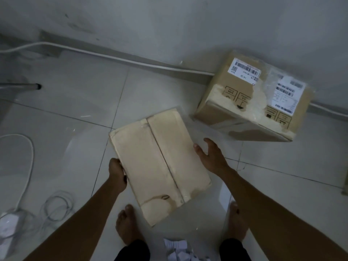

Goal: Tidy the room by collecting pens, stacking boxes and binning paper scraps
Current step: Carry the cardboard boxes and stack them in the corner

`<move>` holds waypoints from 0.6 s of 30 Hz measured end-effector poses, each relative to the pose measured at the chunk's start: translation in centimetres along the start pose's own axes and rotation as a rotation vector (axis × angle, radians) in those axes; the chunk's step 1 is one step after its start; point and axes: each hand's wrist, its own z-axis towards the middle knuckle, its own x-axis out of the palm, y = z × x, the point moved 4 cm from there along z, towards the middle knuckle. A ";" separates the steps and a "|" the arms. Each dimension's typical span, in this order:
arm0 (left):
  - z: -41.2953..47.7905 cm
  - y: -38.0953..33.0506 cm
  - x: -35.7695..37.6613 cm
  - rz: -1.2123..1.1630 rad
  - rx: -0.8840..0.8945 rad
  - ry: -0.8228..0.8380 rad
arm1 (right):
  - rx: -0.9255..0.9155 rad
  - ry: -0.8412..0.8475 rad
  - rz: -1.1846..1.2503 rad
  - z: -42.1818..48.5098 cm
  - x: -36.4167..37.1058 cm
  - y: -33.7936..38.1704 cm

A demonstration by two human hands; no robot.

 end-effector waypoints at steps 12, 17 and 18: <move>5.7 -2.1 0.2 0.184 -0.017 -0.043 | 0.143 -0.014 0.392 0.5 4.4 0.3; 6.2 -1.4 1.4 0.245 -0.040 0.043 | 0.158 0.031 0.477 -0.2 7.7 0.9; 6.4 -1.4 1.4 0.243 -0.036 0.044 | 0.150 0.015 0.489 -0.2 8.0 1.0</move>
